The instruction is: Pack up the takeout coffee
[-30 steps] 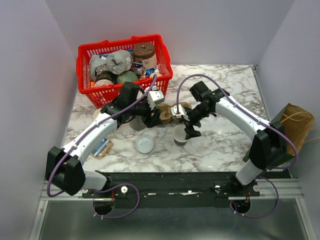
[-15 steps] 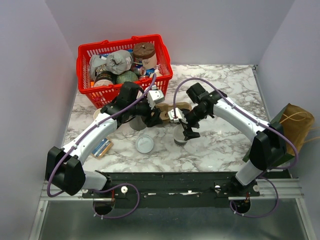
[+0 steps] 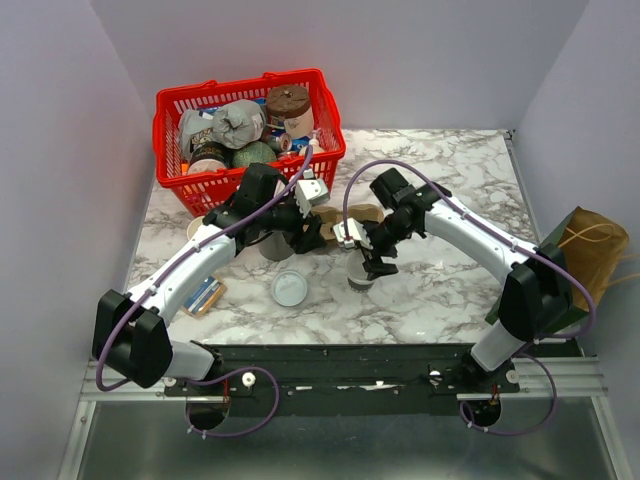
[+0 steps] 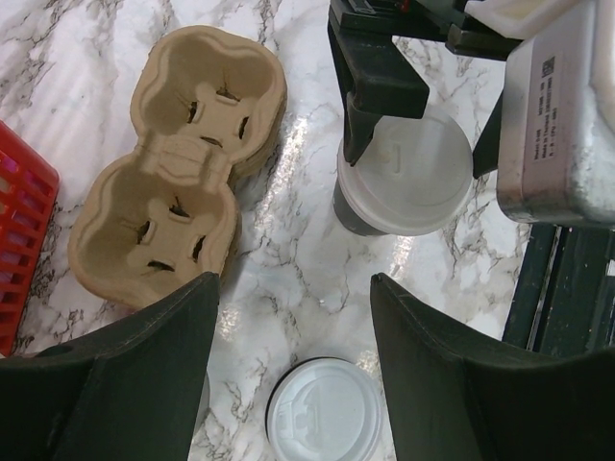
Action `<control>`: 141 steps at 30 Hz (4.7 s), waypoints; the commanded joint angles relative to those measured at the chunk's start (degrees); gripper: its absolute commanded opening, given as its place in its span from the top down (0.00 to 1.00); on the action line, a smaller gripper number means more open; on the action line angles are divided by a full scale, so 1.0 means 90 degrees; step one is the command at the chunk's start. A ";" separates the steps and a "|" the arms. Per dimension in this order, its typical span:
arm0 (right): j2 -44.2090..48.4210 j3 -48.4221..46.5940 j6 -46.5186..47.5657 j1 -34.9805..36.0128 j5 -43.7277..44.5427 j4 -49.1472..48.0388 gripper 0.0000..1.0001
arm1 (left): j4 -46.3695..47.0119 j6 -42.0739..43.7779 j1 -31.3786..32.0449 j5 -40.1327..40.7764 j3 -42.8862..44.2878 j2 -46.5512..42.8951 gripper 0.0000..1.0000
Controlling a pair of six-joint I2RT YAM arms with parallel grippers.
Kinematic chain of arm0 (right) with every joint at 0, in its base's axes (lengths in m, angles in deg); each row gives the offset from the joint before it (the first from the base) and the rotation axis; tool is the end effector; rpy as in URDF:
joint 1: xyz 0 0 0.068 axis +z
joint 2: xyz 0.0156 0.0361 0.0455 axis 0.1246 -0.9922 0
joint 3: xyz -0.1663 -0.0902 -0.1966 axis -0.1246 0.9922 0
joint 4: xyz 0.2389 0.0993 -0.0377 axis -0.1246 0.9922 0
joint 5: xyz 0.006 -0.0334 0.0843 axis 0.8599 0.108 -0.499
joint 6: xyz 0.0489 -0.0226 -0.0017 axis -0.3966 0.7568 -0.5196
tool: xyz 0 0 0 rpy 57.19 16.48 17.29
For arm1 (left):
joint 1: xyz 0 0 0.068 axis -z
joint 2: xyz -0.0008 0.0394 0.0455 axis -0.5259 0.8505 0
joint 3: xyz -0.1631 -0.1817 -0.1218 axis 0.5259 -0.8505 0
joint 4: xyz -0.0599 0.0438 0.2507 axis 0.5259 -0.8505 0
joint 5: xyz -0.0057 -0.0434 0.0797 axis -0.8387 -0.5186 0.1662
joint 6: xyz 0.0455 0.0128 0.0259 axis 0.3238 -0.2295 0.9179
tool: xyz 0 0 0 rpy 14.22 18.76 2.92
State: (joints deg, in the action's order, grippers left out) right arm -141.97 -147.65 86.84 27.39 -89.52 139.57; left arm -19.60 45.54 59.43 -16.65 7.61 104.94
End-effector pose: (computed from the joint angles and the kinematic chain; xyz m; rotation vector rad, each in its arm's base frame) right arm 0.2502 0.1978 0.2655 -2.1356 1.4845 0.6976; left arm 0.2527 -0.1575 0.3064 1.1457 1.8470 -0.8436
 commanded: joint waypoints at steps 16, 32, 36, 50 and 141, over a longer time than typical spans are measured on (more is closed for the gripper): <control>0.0358 0.0234 -0.0479 0.0048 0.0631 -0.0265 0.22 | 0.0260 -0.0168 -0.0070 -0.0075 -0.0028 0.0152 0.28; -0.0158 -0.0810 -0.1495 -0.1913 0.0642 0.0193 0.23 | 0.0308 -0.0236 -0.0061 -0.0172 0.0021 0.0220 0.28; -0.0499 -0.1443 -0.1797 -0.2586 0.0641 0.0106 0.23 | 0.0338 -0.0304 -0.0070 -0.0202 0.0040 0.0230 0.27; -0.1711 -0.2802 -0.2921 -0.3594 0.1149 -0.0646 0.22 | 0.0172 -0.0285 -0.0070 -0.0182 0.0070 0.0220 0.27; 0.1550 0.0010 -0.4904 -0.4063 0.0739 -0.1379 0.02 | -0.4096 0.4374 0.0799 0.1263 0.6251 0.5796 0.51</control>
State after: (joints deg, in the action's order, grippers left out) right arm -127.59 -147.26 42.80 -8.77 -82.85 127.92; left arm -56.38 85.82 66.34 -5.30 61.47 155.21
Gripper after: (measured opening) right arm 0.984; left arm 0.489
